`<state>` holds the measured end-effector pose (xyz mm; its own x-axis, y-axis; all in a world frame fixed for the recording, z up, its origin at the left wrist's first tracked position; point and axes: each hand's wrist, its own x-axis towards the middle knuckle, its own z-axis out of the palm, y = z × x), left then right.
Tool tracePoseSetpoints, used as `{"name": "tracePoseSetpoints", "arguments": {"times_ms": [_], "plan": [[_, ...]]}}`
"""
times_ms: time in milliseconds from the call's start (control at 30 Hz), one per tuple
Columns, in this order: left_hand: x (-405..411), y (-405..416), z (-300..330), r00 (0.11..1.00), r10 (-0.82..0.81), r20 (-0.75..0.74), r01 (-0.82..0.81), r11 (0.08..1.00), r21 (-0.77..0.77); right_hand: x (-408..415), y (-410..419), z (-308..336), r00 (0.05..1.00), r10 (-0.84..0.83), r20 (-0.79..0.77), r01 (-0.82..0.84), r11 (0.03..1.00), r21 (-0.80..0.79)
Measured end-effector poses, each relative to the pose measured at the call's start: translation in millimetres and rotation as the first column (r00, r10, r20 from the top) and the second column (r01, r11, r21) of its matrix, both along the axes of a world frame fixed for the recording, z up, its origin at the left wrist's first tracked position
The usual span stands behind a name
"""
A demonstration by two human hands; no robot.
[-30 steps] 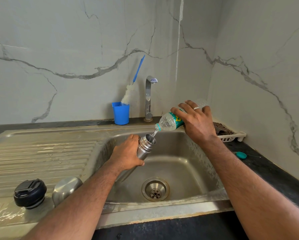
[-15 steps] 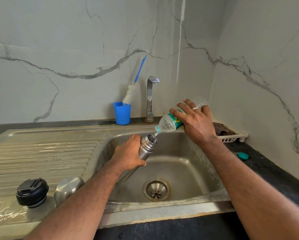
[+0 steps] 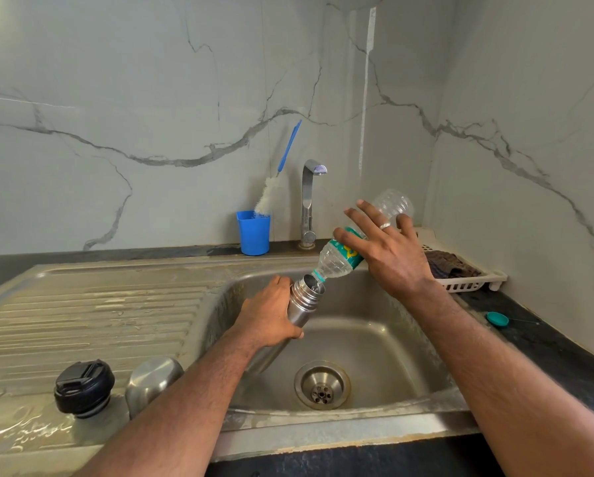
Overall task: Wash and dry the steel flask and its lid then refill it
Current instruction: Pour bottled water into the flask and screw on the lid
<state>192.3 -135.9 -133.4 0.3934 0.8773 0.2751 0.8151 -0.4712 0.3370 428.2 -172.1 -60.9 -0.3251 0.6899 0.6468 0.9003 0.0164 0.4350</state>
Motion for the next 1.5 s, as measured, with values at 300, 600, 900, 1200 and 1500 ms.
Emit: {"name": "tracePoseSetpoints", "arguments": {"times_ms": [300, 600, 900, 1200, 1500], "plan": [[0.9, -1.0, -0.3, 1.0, -0.003, 0.009, 0.003, 1.0, -0.016, -3.7, -1.6, 0.8, 0.999, 0.034, -0.002, -0.034, 0.999, 0.03], [3.3, -5.2, -0.4, 1.0, -0.011, 0.023, 0.012, 1.0, -0.028, -11.6, 0.2, -0.7, 1.0, 0.023, 0.016, -0.023, 1.0, 0.009], [5.3, -4.9, 0.0, 0.999, -0.009, 0.048, 0.011, 0.999, -0.045, -6.6, 3.5, -4.8, 0.999, 0.049, -0.004, -0.049, 0.998, 0.034], [3.5, -7.0, 11.8, 0.981, 0.015, 0.192, -0.002, 0.998, -0.066, -7.6, 0.5, -7.5, 0.876, -0.035, -0.481, -0.012, 0.995, -0.094], [-6.7, -4.2, 67.5, 0.886, 0.062, 0.46, -0.025, 0.996, -0.087, -23.8, -1.5, -8.4, 0.423, -0.022, -0.906, -0.404, 0.89, -0.211]]}}
